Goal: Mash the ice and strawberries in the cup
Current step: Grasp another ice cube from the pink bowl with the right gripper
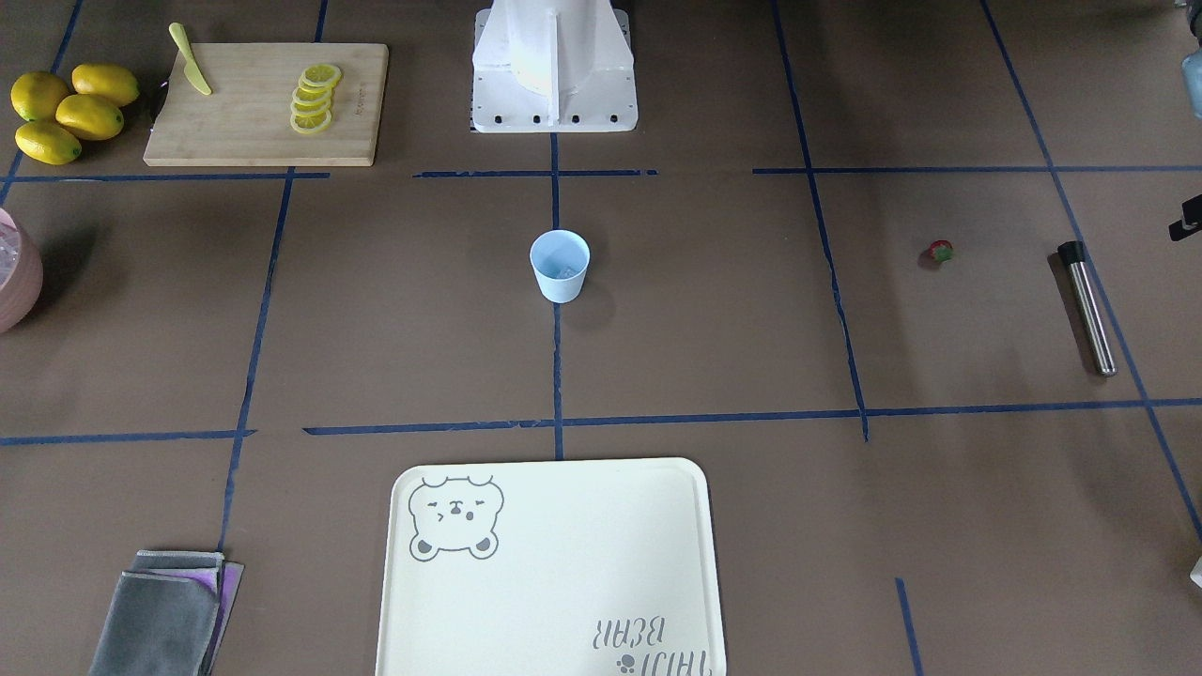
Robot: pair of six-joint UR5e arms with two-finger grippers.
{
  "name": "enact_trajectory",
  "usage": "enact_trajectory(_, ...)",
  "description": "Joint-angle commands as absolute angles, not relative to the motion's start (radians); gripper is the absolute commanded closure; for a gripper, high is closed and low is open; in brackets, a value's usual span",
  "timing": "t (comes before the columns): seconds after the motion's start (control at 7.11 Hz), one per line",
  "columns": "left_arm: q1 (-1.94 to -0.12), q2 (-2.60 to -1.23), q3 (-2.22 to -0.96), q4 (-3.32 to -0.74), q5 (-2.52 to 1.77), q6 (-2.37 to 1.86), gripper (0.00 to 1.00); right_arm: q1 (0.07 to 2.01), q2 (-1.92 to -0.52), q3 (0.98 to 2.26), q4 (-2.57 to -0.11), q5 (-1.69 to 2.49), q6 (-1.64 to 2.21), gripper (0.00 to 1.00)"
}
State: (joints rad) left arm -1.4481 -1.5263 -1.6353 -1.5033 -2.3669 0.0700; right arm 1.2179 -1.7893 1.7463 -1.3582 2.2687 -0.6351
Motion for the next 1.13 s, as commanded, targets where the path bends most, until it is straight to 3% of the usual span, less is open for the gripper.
enact_trajectory(0.0, -1.448, -1.528, -1.635, -1.503, -2.367, 0.071, 0.0, 1.218, -1.783, 1.755, -1.358, 2.273, -0.634, 0.93)
enact_trajectory(0.56, -1.448, -1.529, -1.637, -1.503, -2.367, 0.072, 0.0, 1.224, -1.781, 1.818, -1.377, 2.301, -0.615, 0.92)
enact_trajectory(0.99, -1.448, -1.529, -1.637, -1.503, -2.367, 0.071, 0.0, 1.275, -1.767, 1.896, -1.388, 2.335, -0.086, 0.99)
